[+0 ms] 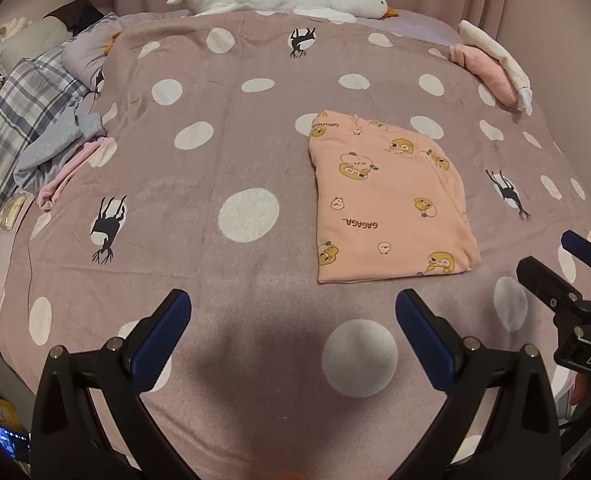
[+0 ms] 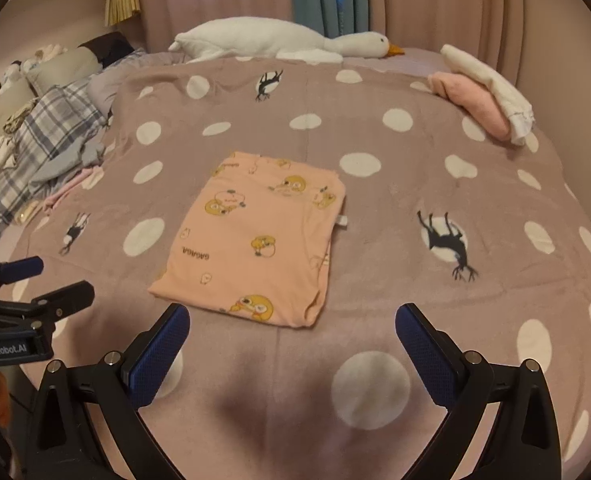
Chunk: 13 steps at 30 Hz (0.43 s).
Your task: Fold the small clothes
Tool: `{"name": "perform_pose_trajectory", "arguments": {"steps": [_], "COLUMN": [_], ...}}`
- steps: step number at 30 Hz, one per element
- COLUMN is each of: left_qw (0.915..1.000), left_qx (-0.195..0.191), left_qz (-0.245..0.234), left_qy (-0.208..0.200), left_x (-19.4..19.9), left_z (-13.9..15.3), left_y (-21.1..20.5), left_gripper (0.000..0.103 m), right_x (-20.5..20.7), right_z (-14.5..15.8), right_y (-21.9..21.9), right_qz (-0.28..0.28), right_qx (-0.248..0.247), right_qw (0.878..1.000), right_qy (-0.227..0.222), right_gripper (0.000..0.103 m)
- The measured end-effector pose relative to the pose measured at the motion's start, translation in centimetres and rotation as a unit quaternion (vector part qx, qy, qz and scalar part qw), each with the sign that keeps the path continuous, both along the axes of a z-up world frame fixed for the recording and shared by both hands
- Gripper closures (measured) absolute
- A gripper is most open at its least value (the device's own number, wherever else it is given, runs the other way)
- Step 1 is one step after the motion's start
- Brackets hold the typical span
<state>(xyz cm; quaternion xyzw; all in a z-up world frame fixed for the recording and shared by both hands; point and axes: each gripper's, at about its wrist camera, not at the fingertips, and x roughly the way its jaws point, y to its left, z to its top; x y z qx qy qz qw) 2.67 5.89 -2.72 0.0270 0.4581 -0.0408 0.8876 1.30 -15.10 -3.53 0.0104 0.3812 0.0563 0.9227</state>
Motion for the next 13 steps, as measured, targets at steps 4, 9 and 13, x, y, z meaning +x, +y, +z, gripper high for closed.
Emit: {"name": "perform_pose_trajectory", "arguments": {"steps": [4, 9, 13], "left_qw": [1.0000, 0.9999, 0.9999], "left_qx": [-0.002, -0.001, -0.007], "left_qz": [-0.008, -0.014, -0.014], "left_qy": [-0.001, -0.004, -0.006], "left_x": [-0.1, -0.2, -0.2], "left_z": [0.1, 0.2, 0.5], "left_y": [-0.4, -0.9, -1.1], "left_gripper": [0.001, 0.001, 0.001], "right_x": [-0.1, -0.3, -0.3], "right_z": [0.2, 0.2, 0.4], "right_y": [0.0, 0.2, 0.3], "right_qz": [0.000, 0.001, 0.003], "right_qx": [-0.002, -0.007, -0.006], "right_qw": [1.000, 1.000, 1.000], "right_qy": [-0.001, -0.002, -0.004], "right_gripper": [0.001, 0.001, 0.001]}}
